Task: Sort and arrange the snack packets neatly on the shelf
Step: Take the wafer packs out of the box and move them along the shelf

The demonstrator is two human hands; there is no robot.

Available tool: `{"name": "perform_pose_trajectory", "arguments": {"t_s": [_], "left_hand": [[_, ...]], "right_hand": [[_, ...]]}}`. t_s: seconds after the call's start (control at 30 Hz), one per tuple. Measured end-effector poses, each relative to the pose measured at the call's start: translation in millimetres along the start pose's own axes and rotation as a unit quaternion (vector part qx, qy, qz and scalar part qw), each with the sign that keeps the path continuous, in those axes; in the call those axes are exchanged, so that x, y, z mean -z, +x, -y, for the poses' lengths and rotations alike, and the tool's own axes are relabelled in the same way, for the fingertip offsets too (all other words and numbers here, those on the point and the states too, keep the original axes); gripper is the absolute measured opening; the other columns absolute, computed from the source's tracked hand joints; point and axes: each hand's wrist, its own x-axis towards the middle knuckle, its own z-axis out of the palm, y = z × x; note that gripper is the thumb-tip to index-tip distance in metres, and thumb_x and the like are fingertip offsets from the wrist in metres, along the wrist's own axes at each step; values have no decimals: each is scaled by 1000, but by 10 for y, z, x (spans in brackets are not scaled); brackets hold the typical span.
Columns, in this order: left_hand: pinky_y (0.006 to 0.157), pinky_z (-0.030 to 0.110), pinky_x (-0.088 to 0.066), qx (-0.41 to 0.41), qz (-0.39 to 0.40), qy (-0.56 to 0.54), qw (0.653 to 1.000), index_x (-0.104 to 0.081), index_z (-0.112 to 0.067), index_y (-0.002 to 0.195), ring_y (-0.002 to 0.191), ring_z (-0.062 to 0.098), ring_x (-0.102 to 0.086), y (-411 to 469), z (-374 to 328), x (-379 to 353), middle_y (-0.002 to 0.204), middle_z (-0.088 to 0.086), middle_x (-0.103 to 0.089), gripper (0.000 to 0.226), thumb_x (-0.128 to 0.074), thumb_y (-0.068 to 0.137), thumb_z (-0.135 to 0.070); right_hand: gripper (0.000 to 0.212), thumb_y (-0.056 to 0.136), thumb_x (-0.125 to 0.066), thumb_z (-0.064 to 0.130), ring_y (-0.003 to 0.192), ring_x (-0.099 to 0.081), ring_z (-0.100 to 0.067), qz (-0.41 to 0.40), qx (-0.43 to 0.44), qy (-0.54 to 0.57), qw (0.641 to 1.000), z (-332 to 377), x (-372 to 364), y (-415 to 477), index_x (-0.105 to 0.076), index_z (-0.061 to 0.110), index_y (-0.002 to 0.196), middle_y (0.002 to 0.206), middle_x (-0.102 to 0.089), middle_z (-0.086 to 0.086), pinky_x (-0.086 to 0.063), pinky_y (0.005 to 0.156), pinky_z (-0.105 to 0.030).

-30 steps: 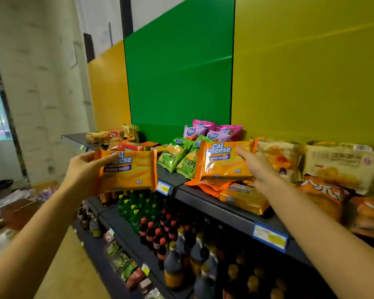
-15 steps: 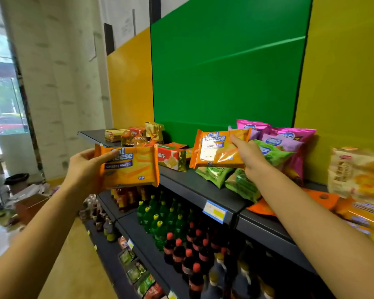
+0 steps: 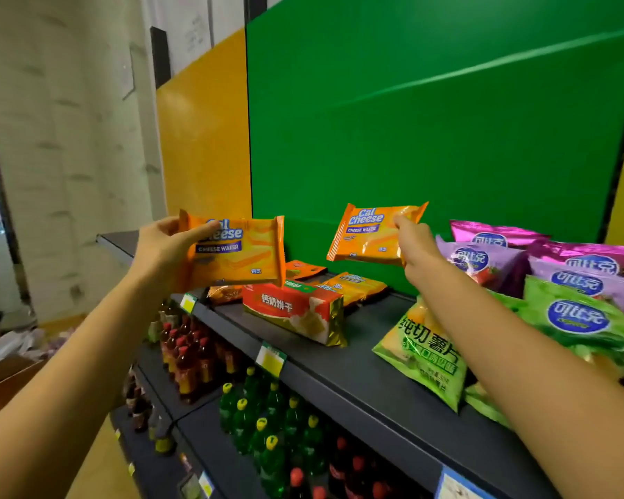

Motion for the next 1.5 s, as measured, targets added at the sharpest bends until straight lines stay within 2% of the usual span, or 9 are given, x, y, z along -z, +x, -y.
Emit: {"name": "perform_pose_trajectory", "arguments": {"t_s": [0.2,0.43,0.57,0.7,0.93,1.1,1.27,1.43,1.5], "left_hand": [[41,18,-51,-15,74,13,997,-58,-13,82,58,10,-64,729,243,-335,81,2,-63,16,-70,79,-23],[59,25,-51,-31,207,45,977,-55,-17,74,64,10,-60,1601,690,-840,75,-1,-62,19,-72,77,-24],[47,17,-50,2,327,63,943,-56,-13,70,40,4,-60,2034,903,-1110,47,-6,-65,19,-73,76,-19],[78,39,-50,30,434,98,895,-58,-11,73,63,22,-59,2285,1215,-1399,74,10,-66,23,-78,70,-23],[52,25,-46,46,514,182,837,-48,-12,73,57,17,-55,2328,1494,-1682,72,7,-62,32,-75,74,-29],[49,23,-36,-69,538,334,771,-49,-16,64,56,11,-48,2331,1554,-1787,79,4,-57,37,-67,78,-44],[67,25,-40,-96,595,397,692,-55,-10,88,81,19,-55,2322,1649,-1845,95,7,-59,40,-56,84,-49],[45,21,-35,-112,614,435,649,-54,-11,71,58,19,-50,2294,1665,-1864,93,13,-58,43,-49,89,-49],[47,22,-36,-137,600,455,644,-62,-2,90,75,28,-60,2307,1651,-1861,99,16,-61,51,-49,88,-51]], "right_hand": [[35,85,-47,20,93,-64,-32,-62,7,-10,998,-49,-173,407,-54,1,113,109,-63,-16,-53,76,-41],[7,91,-47,12,33,-58,-4,-103,10,74,992,-139,-342,656,-54,11,93,78,-61,-3,-49,40,-19],[29,92,-48,12,59,-69,-15,-150,2,104,983,-144,-506,713,-54,4,119,109,-65,-13,-55,70,-36],[12,93,-49,12,34,-61,-7,-179,-4,119,977,-295,-585,787,-57,9,102,65,-71,-1,-52,40,-25],[18,94,-47,12,31,-59,-7,-209,-43,92,973,-565,-636,876,-52,11,76,36,-61,3,-47,33,-23],[22,95,-45,13,30,-58,-7,-198,-79,55,975,-716,-668,968,-52,9,75,35,-60,2,-46,31,-21],[24,94,-47,19,31,-57,-4,-200,-97,-15,975,-844,-697,1133,-53,12,73,37,-61,5,-47,38,-18],[29,96,-43,24,33,-56,-3,-182,-120,-114,969,-1021,-789,1286,-49,13,71,68,-57,-1,-44,39,-15],[29,97,-41,25,37,-58,-4,-166,-130,-127,969,-1072,-821,1336,-48,13,72,71,-56,-2,-46,45,-19]]}}
